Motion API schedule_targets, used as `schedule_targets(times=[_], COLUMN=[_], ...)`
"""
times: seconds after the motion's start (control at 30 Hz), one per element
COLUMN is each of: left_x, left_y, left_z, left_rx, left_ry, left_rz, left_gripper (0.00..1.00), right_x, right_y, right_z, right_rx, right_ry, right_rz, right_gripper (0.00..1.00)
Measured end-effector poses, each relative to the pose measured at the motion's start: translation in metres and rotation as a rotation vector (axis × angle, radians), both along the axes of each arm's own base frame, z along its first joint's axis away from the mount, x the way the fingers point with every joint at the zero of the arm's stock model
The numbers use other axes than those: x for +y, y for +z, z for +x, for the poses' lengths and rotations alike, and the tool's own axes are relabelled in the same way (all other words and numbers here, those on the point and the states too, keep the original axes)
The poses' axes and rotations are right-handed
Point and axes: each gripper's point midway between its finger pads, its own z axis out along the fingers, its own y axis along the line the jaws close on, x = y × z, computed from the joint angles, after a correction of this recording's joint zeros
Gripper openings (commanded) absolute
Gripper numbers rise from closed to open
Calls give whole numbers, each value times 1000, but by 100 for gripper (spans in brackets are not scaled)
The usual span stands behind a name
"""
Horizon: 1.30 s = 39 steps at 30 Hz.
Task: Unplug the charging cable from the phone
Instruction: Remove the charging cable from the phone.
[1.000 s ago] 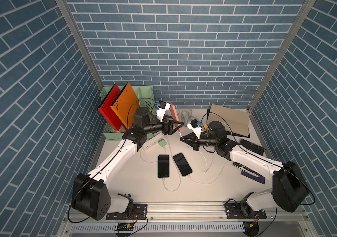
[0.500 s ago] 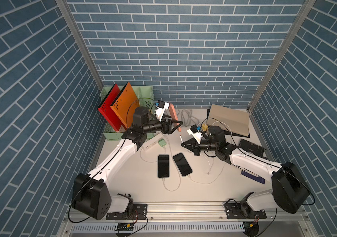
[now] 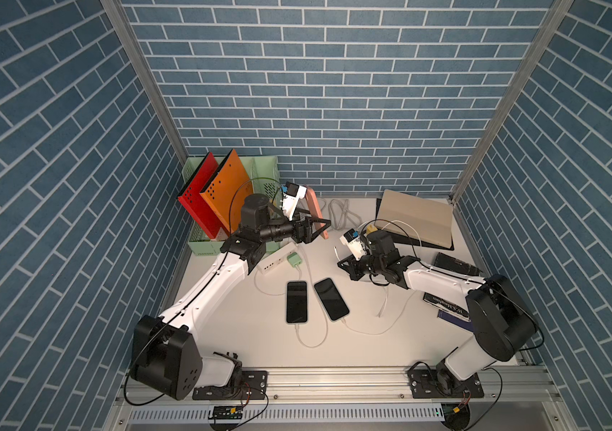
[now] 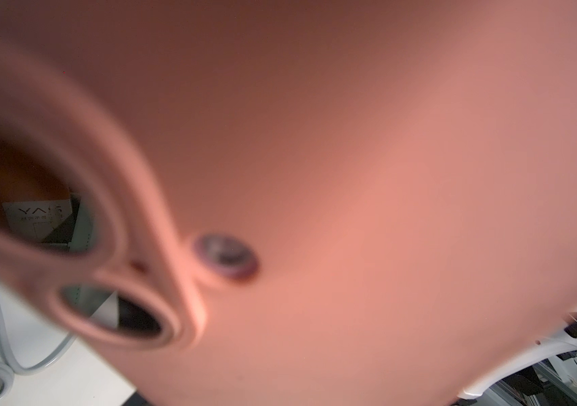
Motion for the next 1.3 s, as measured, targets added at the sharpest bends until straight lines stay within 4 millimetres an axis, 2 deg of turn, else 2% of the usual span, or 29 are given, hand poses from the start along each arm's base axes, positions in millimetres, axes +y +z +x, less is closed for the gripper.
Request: schedule_targets(times=[0.17,0.37,0.5,0.67,0.97,1.1,1.3], left_x=[0,1,2,2,2,2,2], left_y=[-1,-3,-4,-4,-5,-4,-6], left_z=[1,2,3,3,3,3,-1], left_rx=[4,11,13,15,18,17,21], left_ry=[6,18,23,24,24,23,11], left_rz=[3,8,10,11,11,11,11], left_gripper=[0,0,0,0,0,0,0], right_x=[-25,-48,-54,-59,-57,-44,-12], right_y=[-34,-66,-75,-73,-48,-17,61], right_z=[21,32,32,33,48,50,54], right_rx=[90,184,214,226,237,239,176], right_ry=[-146,-259,-276,-285,-283,-212,-23], right_rz=[-127,-264,-315,-329,-227,-92,192], right_gripper=[0,1,5,15,68,76,79])
